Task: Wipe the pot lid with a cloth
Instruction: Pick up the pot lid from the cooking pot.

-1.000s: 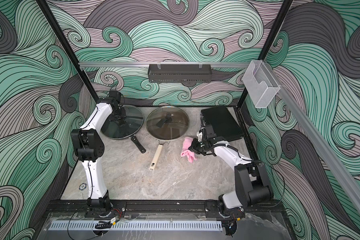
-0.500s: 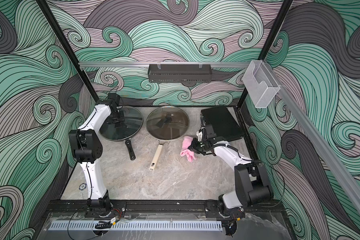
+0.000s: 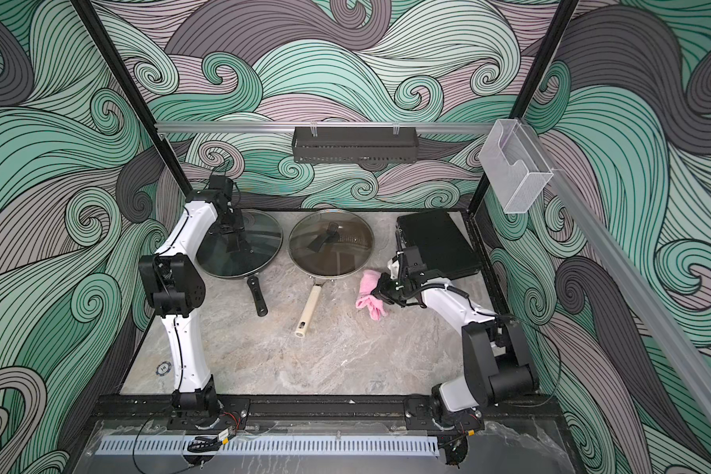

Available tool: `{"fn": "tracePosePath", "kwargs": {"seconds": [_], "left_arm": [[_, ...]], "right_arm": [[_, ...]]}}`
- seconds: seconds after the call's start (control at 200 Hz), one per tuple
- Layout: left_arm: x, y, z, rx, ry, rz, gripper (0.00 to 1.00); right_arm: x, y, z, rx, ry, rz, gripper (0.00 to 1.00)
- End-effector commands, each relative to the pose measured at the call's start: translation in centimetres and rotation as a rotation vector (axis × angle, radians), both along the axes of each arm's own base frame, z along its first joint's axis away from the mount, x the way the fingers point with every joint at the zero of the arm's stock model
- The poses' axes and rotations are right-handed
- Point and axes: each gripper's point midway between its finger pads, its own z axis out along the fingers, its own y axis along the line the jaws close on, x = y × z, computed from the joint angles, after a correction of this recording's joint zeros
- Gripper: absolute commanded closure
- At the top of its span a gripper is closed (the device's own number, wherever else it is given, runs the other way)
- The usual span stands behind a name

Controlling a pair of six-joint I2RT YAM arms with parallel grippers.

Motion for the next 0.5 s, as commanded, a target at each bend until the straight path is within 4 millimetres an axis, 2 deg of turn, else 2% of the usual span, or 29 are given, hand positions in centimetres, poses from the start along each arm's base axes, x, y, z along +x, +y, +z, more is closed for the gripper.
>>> {"fn": "tracePosePath", "kwargs": {"seconds": [0.0, 0.365, 0.495], "left_arm": [[0.4, 0.4, -0.5, 0.003, 0.012, -0.006, 0.45], [0.5, -0.1, -1.3, -0.023, 0.026, -0.016, 0.50], [0.5, -0.1, -1.4, -0.027, 0.033, -0.016, 0.54]], "right_arm": [[0.3, 0.3, -0.1, 0.003, 0.002, 0.001, 1.00], [0.2, 0.2, -0.5, 0.001, 0.013, -0.005, 1.00], [0.1, 0.2, -0.6, 0.000, 0.020, -0.006, 1.00]]}}
